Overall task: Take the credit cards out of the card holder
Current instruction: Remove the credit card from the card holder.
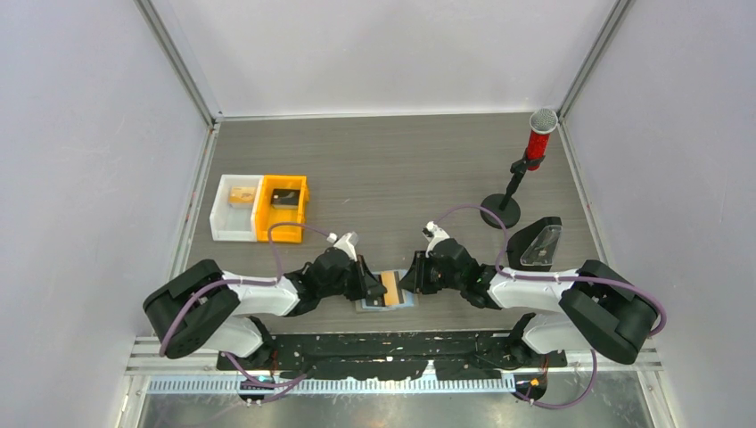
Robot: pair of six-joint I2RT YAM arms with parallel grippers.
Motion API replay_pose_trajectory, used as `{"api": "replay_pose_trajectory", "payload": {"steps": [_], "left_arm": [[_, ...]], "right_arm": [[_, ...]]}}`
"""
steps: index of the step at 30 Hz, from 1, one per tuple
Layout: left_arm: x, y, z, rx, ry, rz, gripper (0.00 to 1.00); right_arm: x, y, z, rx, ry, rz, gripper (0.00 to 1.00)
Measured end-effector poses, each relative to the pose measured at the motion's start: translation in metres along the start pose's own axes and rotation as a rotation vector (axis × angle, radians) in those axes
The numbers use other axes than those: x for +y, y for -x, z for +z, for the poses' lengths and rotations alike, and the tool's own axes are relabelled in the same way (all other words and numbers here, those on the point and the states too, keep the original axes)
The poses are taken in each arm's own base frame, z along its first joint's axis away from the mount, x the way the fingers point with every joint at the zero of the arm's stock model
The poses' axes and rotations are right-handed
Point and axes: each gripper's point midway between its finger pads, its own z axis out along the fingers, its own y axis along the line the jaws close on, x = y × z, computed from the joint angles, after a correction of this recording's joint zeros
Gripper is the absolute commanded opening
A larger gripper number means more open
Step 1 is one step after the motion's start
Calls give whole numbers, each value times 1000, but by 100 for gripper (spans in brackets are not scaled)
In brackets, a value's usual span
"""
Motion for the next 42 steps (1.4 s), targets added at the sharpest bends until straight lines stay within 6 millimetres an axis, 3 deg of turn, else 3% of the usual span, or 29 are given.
{"api": "replay_pose_trajectory", "payload": {"steps": [9,18,25,30,38,42], "left_arm": [[-6,4,-13,-25,-13,-2,0],[-16,10,-40,-53,-21,11,0],[-15,16,-60,-91,1,37,0],[-19,21,-73,-105,21,55,0],[-41,37,-95,-147,18,59,0],[-47,39,-103,-159,7,28,0]], "right_arm": [[-2,2,-1,-10,-11,6,26],[-11,1,-14,-7,-63,-6,27],[-14,3,-25,-2,-83,-95,35],[6,22,-32,-25,-30,-251,37],[63,88,-54,-216,90,-627,39],[81,94,-73,-378,210,-892,46]]}}
